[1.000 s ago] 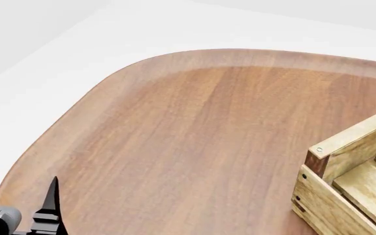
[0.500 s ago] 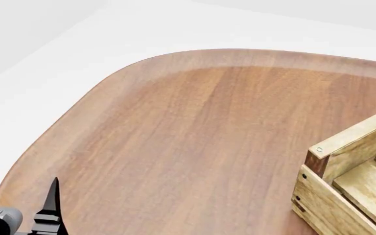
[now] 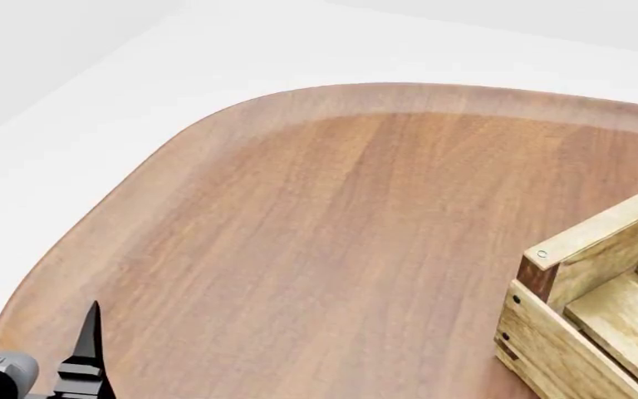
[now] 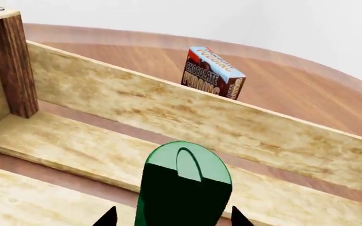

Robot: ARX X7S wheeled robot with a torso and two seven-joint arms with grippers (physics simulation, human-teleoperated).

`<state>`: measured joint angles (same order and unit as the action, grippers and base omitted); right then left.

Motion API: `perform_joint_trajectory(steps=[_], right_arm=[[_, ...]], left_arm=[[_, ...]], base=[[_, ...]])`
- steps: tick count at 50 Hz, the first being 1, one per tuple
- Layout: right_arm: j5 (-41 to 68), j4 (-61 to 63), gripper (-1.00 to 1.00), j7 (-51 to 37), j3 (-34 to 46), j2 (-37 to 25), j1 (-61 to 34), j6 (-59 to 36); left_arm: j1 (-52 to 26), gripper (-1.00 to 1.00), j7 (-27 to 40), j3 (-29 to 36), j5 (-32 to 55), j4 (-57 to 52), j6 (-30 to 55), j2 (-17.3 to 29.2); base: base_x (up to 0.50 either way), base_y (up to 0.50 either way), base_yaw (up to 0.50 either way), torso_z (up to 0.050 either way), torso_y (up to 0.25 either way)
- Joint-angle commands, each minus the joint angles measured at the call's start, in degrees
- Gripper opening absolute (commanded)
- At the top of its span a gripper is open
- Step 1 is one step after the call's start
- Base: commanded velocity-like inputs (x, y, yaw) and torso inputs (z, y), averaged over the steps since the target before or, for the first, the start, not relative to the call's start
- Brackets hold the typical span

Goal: Pick up the salad dressing and put it in the tray.

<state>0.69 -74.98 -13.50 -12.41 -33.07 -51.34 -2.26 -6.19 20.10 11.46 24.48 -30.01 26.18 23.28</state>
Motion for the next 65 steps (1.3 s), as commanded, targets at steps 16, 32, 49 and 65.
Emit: perform_joint_trajectory(steps=[16, 32, 49, 65], right_arm=[[-0.79, 0.00, 1.00, 0.37, 0.60, -0.09, -0.15, 0.24], [-1.00, 0.02, 1.00, 2.79, 1.60, -0.94, -2.26, -0.99], [-1.26, 1.77, 1.00, 7.17, 3.05, -2.37, -6.75, -2.72], [2.13, 38.70, 1.00, 8.95, -0.08, -1.35, 6.07, -22.59]], left_arm=[[-0.11, 1.00, 0.29, 0.27, 0.25, -0.01, -0.14, 0.29], [-0.38, 1.00, 0.55, 0.42, 0.48, -0.55, 0.12, 0.60], [-0.32, 1.00, 0.87, 0.27, 0.84, -0.90, 0.11, 0.86], [-0.18, 1.00, 1.10, 0.15, 0.99, -1.03, -0.24, 1.08]], base=[[0.00, 0.00, 0.00, 0.000, 0.000], [0.00, 0.00, 0.00, 0.000, 0.000], [0.00, 0.00, 0.00, 0.000, 0.000], [0.00, 0.00, 0.00, 0.000, 0.000]])
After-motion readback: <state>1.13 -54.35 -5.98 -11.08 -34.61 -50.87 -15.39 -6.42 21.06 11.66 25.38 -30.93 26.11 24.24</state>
